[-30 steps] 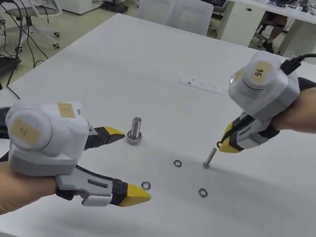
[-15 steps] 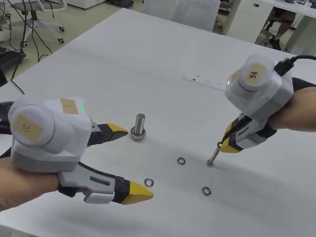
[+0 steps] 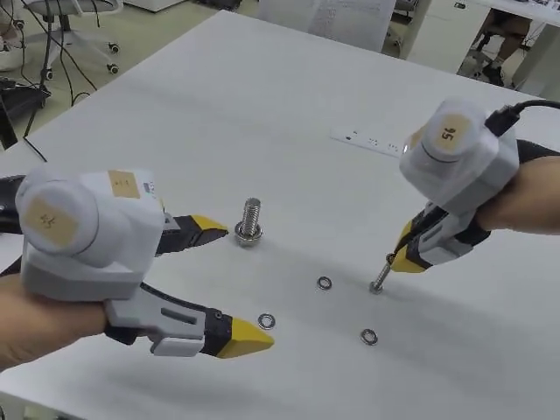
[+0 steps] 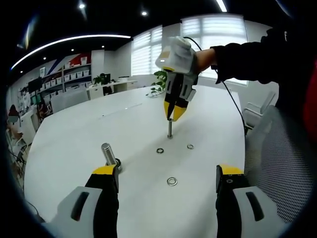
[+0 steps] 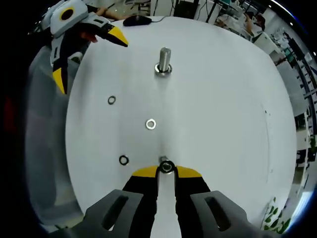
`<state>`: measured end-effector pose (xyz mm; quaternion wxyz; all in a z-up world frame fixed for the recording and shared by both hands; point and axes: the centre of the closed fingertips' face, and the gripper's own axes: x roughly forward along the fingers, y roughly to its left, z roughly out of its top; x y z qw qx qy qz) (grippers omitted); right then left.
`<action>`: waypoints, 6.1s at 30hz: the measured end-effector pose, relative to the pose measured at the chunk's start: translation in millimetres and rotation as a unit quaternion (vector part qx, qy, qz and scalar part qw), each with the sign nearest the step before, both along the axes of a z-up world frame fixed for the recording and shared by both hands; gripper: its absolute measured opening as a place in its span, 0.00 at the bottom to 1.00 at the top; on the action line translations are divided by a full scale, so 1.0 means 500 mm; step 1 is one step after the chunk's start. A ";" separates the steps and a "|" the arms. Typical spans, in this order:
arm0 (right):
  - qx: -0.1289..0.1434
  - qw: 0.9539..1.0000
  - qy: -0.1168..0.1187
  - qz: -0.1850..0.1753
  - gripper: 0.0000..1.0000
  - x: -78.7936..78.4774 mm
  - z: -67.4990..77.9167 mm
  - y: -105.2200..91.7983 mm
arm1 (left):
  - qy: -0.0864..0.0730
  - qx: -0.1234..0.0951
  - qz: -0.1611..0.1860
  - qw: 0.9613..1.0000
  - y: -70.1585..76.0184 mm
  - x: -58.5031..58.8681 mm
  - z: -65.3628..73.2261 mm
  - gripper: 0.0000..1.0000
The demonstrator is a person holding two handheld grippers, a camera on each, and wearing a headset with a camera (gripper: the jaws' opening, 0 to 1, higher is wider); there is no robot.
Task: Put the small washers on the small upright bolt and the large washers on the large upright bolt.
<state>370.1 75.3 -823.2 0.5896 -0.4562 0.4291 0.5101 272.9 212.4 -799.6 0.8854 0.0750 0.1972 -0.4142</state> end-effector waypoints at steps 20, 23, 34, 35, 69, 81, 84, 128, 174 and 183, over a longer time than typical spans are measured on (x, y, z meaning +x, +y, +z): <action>-0.015 0.999 0.029 0.006 0.13 -0.006 -0.063 0.003 | 0.005 0.000 0.006 1.000 0.005 0.000 -0.003 0.80; -0.014 0.999 0.035 0.004 0.13 -0.007 -0.077 0.003 | 0.005 0.001 0.008 1.000 0.007 0.000 -0.002 0.80; -0.022 0.999 0.034 0.014 0.13 -0.009 -0.098 0.002 | 0.006 0.002 0.012 1.000 0.012 0.000 -0.002 0.80; -0.022 0.999 0.035 0.013 0.13 -0.009 -0.097 0.001 | 0.006 0.002 0.012 1.000 0.012 0.000 -0.002 0.80; -0.001 0.999 0.031 -0.010 0.19 -0.051 -0.092 -0.032 | 0.002 0.005 0.004 1.000 0.003 -0.001 -0.002 0.80; 0.011 0.999 0.049 0.007 0.18 -0.111 -0.096 -0.007 | -0.001 0.008 0.003 1.000 0.006 -0.004 0.005 0.80; 0.007 0.999 0.052 0.014 0.18 -0.121 -0.101 -0.005 | -0.004 0.008 0.003 1.000 0.007 -0.005 0.009 0.80; 0.017 0.998 0.057 -0.015 0.13 -0.140 -0.110 0.006 | -0.015 0.006 0.004 1.000 0.006 -0.012 0.029 0.78; 0.051 0.998 -0.027 -0.024 0.13 -0.033 0.051 0.009 | -0.004 0.001 -0.001 1.000 -0.002 -0.008 0.012 0.78; 0.039 0.999 -0.023 -0.020 0.13 -0.008 0.026 0.005 | 0.000 0.003 0.001 1.000 0.001 -0.008 0.007 0.78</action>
